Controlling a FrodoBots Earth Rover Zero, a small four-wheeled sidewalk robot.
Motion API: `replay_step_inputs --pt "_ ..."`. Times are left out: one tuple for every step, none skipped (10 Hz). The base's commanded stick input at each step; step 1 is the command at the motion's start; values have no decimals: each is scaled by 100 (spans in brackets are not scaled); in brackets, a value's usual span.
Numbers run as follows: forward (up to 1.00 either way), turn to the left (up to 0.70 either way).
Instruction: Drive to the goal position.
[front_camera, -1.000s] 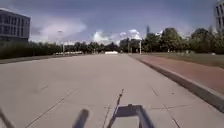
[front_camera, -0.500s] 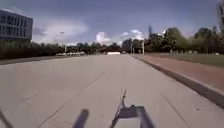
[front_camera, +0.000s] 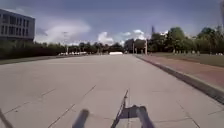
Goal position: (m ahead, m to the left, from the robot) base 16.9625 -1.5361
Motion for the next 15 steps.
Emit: replay_step_inputs --pt "100 1" --pt "100 2" --pt "100 0" --pt "100 -1" --pt "100 -37" --pt "100 -41" --pt "100 -41" --pt "100 -41" --pt "100 -41" --pt "100 -41" --pt "100 -18" --pt "100 -2" --pt "100 -2" --pt "100 -2" --pt "100 -2"
